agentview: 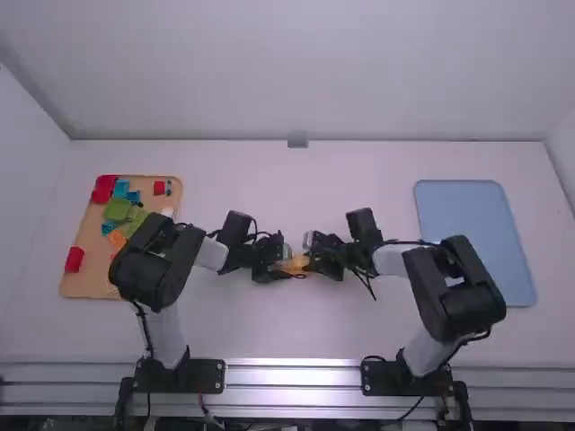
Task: Assemble lego blocks to make yellow taxi
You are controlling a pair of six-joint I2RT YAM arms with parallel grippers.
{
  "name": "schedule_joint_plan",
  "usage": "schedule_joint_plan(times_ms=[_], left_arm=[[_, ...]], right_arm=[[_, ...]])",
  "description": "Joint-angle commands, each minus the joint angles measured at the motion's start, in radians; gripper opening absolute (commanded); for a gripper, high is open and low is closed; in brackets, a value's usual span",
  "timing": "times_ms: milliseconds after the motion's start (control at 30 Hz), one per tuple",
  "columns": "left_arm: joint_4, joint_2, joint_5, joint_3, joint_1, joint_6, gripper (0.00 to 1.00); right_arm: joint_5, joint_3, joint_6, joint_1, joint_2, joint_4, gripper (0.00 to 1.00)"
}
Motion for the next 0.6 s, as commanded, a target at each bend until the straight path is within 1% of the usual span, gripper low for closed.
schedule_joint_plan(times_ms=[0,33,233,267,300,333,567], left_arm=[[-0.016,0.013,0.003,-0.011,-0.009,-0.005,0.55],[-0.024,0.013,0.003,-0.010,-0.008,-0.004,0.55],[-0.052,0.013,0.003,-0.010,-0.012,0.003,0.55],[-0.060,0.013,0.003,-0.010,-0.008,0.004,0.54],[-0.066,0.013,0.003,-0.010,-0.009,0.004,0.52],[-0.070,0.013,0.003,-0.010,-0.012,0.003,0.52],[-0.061,0.013,0.003,-0.010,-0.016,0.003,0.53]], right_arm=[[0.027,-0.004,-0.031,0.015,0.011,-0.003,0.22],[0.048,-0.004,-0.029,0.017,0.011,-0.004,0.22],[0.051,-0.004,-0.034,0.014,0.011,-0.014,0.22],[0.051,-0.004,-0.034,0.014,0.011,-0.016,0.21],[0.051,-0.004,-0.034,0.011,0.011,-0.016,0.24],[0.049,-0.004,-0.034,0.004,0.011,-0.016,0.22],[0.051,-0.005,-0.033,-0.004,0.011,-0.035,0.23]])
